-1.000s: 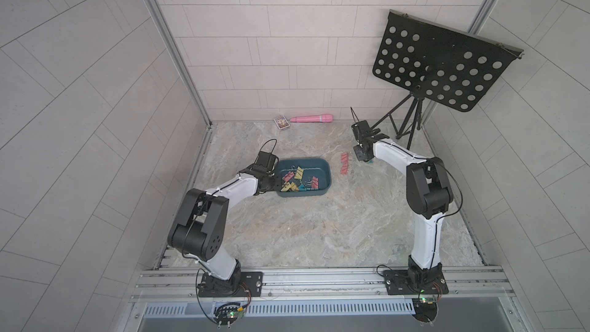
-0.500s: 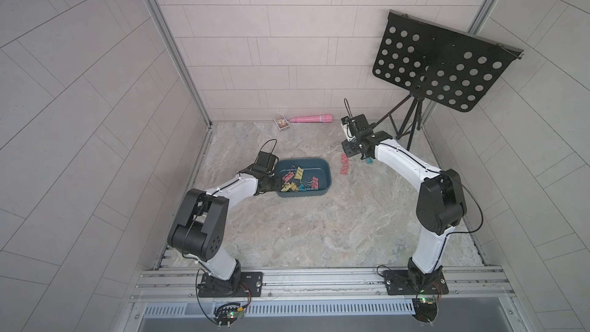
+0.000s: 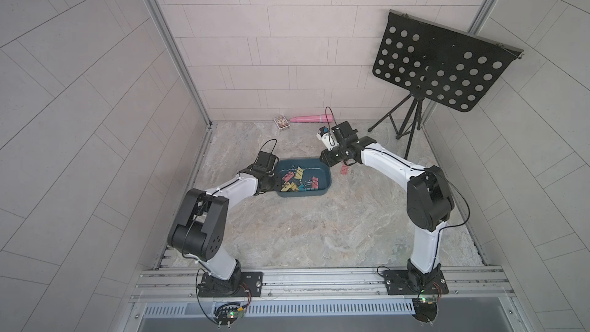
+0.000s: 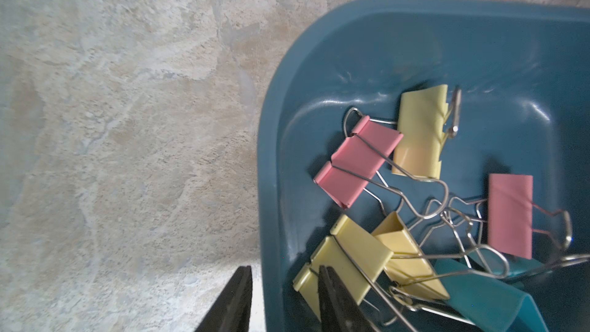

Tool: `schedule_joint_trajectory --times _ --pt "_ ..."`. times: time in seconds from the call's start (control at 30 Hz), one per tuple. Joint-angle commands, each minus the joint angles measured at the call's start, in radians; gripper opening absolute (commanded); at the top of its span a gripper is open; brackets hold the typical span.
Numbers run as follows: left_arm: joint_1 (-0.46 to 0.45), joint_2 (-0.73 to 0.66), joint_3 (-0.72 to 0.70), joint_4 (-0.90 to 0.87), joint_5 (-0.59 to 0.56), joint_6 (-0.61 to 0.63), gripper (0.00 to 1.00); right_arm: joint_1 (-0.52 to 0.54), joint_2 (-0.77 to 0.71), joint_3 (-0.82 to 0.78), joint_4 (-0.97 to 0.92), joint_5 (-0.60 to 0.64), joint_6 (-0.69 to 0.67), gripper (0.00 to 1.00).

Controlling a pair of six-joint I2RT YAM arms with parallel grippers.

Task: Take out the binder clips from the storage box
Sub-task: Pick up the binder clip from the storage box.

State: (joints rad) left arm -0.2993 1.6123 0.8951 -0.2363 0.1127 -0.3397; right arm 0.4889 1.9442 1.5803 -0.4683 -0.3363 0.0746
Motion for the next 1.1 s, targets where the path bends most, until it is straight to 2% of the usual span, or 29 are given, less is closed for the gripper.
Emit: schedule_joint_trajectory --times 0.0,0.47,1.07 --pt "0.006 -0.007 -0.005 -0.006 0.003 0.003 0.42 0.019 0.030 0.043 -0.050 -0.059 -0.018 0.31" --pt "0.006 -0.001 -0.004 -0.006 0.006 0.004 0.43 0.058 0.117 0.109 -0.166 -0.139 -0.091 0.34" --pt "0.006 -0.001 -0.009 -0.002 0.010 0.004 0.43 0.062 0.166 0.112 -0.251 -0.148 -0.144 0.31"
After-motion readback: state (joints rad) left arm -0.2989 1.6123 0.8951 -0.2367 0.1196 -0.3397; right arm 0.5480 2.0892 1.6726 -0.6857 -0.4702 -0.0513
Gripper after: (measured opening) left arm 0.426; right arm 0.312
